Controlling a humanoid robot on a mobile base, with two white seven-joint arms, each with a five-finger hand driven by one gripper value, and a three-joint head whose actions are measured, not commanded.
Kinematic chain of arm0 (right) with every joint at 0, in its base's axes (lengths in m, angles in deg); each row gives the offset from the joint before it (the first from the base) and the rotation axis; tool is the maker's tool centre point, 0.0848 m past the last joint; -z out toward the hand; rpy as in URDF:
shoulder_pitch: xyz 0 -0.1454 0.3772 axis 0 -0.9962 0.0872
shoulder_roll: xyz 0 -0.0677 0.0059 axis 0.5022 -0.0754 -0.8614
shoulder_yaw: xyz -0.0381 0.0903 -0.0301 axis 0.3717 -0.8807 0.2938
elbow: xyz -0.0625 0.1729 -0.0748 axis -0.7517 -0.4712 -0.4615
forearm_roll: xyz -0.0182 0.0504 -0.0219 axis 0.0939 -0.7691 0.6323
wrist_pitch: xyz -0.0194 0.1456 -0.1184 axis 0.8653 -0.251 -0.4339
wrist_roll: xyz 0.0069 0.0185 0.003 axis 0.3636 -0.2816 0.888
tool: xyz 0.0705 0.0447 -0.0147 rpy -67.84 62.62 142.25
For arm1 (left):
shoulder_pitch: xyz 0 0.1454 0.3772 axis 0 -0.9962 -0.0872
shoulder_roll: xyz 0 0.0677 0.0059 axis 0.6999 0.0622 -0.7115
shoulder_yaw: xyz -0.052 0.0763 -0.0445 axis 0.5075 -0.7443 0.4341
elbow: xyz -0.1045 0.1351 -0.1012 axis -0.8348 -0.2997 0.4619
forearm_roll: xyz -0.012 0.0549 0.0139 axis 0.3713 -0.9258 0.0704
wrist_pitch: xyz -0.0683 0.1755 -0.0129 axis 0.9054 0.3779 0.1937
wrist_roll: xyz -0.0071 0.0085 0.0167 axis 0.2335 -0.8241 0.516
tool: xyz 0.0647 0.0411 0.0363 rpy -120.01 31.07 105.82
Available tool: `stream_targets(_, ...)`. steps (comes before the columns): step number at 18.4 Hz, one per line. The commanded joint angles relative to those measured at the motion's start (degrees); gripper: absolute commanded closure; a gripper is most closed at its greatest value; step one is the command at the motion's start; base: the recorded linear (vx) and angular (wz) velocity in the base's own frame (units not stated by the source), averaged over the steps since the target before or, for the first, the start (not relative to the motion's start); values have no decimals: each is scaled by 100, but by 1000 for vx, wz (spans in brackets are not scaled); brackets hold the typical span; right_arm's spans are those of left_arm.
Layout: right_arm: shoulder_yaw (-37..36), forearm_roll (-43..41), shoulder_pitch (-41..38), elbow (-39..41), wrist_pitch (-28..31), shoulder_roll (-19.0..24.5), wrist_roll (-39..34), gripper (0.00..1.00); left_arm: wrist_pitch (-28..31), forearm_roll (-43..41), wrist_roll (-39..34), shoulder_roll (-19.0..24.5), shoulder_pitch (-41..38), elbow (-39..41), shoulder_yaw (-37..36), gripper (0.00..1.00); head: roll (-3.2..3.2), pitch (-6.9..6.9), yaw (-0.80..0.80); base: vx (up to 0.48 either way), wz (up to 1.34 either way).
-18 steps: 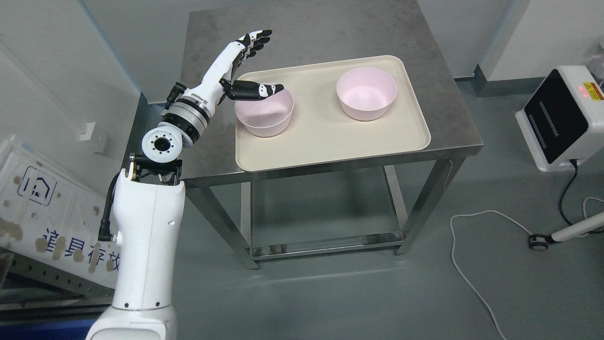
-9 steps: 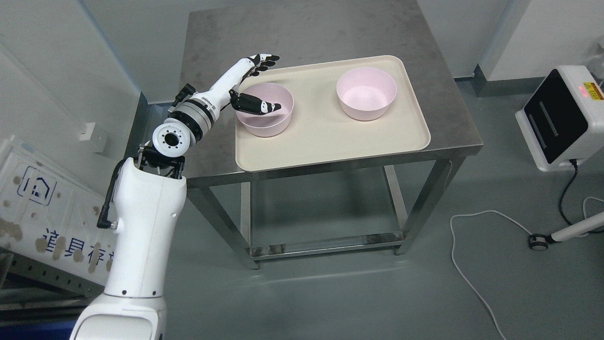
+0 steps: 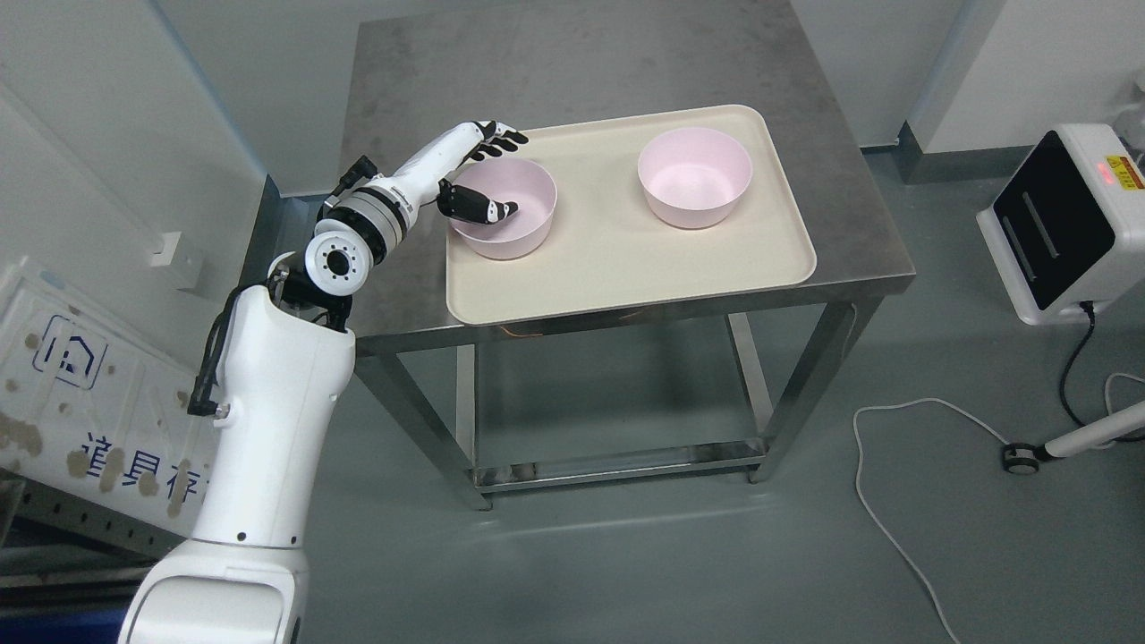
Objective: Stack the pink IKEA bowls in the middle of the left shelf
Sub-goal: 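Grasp the rim of the nearer pink bowl with the left hand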
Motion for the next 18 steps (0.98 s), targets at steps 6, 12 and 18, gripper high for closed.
stream_targets(6, -62, 44, 0, -1, 5, -100, -5, 0, -462, -725, 18, -32, 221, -474, -202, 61, 0, 0, 0, 0, 0)
stream_targets(12, -62, 44, 0, -1, 5, -100, -5, 0, -787, -743, 0, -199, 239, -553, -185, 86, 0, 0, 0, 0, 0)
stream_targets(18, -62, 44, 0, -1, 5, -100, -5, 0, -954, -725, 0, -234, 633, -605, 218, 100, 0, 0, 0, 0, 0)
